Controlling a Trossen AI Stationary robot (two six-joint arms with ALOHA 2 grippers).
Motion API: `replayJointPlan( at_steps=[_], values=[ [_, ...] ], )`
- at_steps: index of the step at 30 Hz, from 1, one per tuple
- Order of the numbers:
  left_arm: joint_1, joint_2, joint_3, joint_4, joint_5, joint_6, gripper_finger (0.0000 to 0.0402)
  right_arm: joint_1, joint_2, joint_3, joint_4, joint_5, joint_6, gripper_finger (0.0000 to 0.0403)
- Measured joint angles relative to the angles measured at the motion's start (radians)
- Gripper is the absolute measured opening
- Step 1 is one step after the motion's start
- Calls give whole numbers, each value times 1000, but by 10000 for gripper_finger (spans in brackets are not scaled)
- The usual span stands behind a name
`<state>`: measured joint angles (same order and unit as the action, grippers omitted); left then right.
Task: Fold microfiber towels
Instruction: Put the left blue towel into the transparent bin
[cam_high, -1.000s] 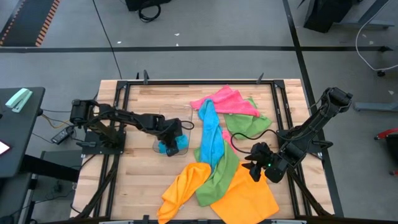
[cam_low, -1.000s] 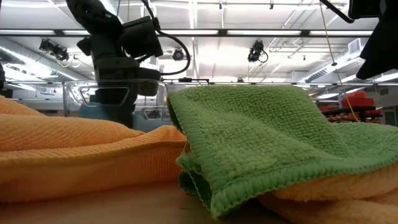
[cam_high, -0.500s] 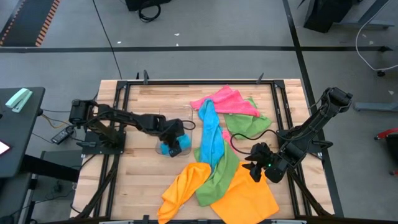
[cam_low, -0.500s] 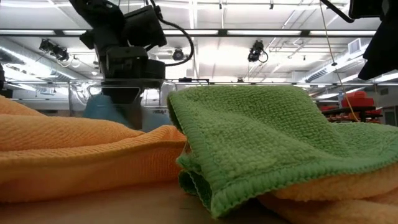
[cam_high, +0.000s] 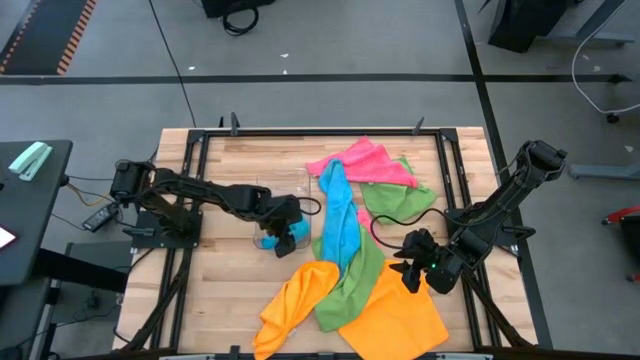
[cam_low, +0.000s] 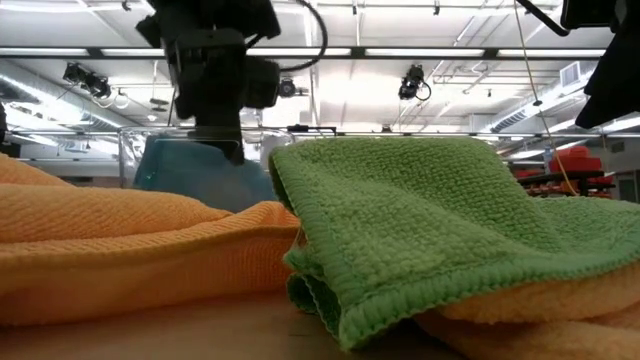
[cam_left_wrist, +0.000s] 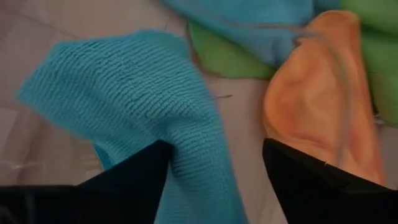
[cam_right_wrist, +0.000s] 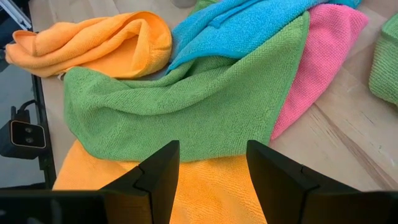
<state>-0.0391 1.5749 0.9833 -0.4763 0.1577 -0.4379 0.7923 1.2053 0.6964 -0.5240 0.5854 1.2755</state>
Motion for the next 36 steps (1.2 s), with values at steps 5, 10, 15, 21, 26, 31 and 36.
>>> replayJointPlan(
  at_steps=[5,10,15,21,26,31,36],
  values=[
    [3,0,68,-113,-15,90,278,0,0,0,0,0,0,196],
    [9,3,56,-112,-15,77,255,0,0,0,2,0,0,196],
    [12,11,16,-98,-11,30,228,0,0,1,12,1,3,196],
    [16,0,33,-99,15,-21,193,-6,0,1,19,14,-6,196],
    [18,0,40,-103,-9,-57,182,-21,0,1,28,14,-23,196],
    [-13,0,49,-151,-84,-43,210,-27,0,1,27,13,-30,196],
    [-41,9,51,-179,-130,-40,249,-26,0,1,26,13,-32,196]
  ],
)
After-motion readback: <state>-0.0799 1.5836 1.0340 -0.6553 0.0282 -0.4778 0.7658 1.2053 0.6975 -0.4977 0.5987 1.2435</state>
